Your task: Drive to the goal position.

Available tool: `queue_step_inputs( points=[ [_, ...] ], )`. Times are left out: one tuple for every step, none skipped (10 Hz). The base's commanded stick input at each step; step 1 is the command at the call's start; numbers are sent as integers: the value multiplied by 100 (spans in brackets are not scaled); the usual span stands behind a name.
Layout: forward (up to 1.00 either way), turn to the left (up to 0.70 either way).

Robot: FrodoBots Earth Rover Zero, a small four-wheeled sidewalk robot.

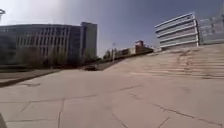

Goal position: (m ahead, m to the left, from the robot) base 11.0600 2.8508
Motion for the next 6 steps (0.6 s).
queue_step_inputs(
  points=[
    [70, 35],
    [70, 32],
    [70, 21],
    [70, 3],
    [70, 0],
    [70, 0]
  ],
)
